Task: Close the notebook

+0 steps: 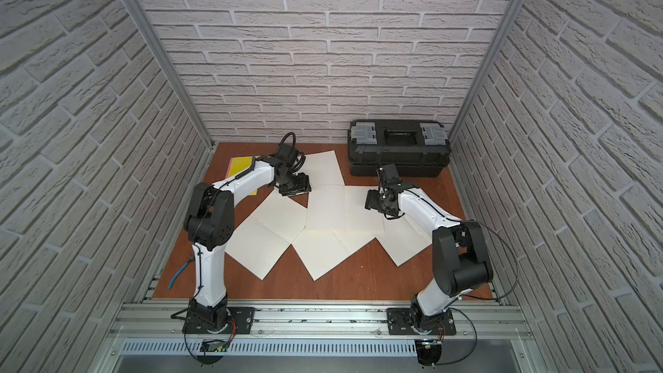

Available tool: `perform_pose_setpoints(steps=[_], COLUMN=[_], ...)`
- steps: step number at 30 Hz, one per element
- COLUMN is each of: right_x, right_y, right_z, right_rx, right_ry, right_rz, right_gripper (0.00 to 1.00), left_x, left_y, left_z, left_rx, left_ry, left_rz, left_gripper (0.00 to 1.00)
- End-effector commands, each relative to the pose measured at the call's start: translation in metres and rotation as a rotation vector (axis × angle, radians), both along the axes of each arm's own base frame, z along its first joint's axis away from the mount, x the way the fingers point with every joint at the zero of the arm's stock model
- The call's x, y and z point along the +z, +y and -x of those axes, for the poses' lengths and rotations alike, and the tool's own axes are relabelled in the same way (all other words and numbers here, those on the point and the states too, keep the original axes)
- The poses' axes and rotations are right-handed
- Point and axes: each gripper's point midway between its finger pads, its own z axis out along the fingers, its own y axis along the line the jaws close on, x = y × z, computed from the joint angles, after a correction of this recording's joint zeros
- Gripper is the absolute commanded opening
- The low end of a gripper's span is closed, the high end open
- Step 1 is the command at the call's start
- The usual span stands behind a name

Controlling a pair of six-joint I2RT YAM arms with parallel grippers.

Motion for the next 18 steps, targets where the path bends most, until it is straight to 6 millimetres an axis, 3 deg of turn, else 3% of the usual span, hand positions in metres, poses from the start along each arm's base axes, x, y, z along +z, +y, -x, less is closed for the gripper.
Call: perform_pose_setpoints(steps=[1,18], right_x=[-0.005,-0.029], right_y=[-0.001,-0.007], right_z=[-0.002,0.003], right_rx=[0.009,-0.012], right_ry=[0.015,0.083], right_rz=[-0.014,-0.018], right_gripper=[0.76,0.75], left_x=[-0.007,-0.028], left_y=[-0.01,-0.019], left_z=[-0.003,0.007], left_rx=[-0.003,-0.015], left_ry=[0.012,0.066], left_rz=[0.027,0.048], left_gripper=[0.67,0.65])
